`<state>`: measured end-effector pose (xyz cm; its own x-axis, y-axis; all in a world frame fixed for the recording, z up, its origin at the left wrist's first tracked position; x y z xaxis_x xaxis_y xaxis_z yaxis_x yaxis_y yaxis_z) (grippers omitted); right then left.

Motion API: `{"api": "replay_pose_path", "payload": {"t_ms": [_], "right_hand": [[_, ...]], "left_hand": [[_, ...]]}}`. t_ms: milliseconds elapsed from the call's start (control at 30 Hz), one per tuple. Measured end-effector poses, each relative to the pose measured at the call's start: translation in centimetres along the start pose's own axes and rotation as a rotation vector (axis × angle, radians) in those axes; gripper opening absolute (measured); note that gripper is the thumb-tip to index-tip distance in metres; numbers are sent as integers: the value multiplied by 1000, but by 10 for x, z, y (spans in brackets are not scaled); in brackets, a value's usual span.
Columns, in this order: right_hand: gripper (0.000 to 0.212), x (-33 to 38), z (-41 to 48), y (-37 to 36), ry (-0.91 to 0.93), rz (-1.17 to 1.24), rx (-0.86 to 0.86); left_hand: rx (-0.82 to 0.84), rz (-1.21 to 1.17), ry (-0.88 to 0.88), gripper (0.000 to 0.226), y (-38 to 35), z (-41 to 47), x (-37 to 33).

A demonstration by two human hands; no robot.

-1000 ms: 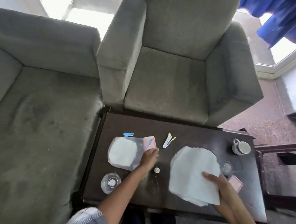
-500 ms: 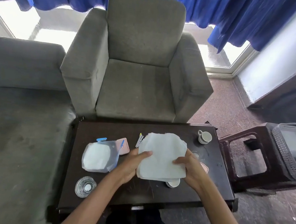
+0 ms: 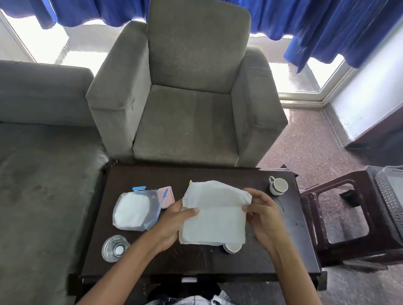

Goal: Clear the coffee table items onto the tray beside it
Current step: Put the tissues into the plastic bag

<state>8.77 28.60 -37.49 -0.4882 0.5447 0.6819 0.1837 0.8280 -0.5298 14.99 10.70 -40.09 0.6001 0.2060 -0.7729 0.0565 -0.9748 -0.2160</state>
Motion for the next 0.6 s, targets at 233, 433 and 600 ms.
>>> {"api": "replay_pose_path", "payload": {"t_ms": [233,433,600], "right_hand": [[56,-39,-10,-18,-360,73,261],[24,-20,3,-2,-217,-27,133],[25,-10,6,-6,-131,-68,178]], "left_hand": [[10,-70,18,28,-4,0,-2],[62,-79,49,26,-5,1,-7],[64,-70,72,23,-6,7,-7]]}}
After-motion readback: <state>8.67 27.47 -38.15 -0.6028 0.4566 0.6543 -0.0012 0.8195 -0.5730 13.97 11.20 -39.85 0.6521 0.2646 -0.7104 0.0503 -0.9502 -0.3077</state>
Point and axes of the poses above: each hand's wrist, its own z-axis towards the middle knuckle, its own y-axis out of the back of the hand, x = y × z, the point moved 10 cm from there along z, towards the middle knuckle, and after that the axes turned 12 degrees about z, right-handed, at the moved point
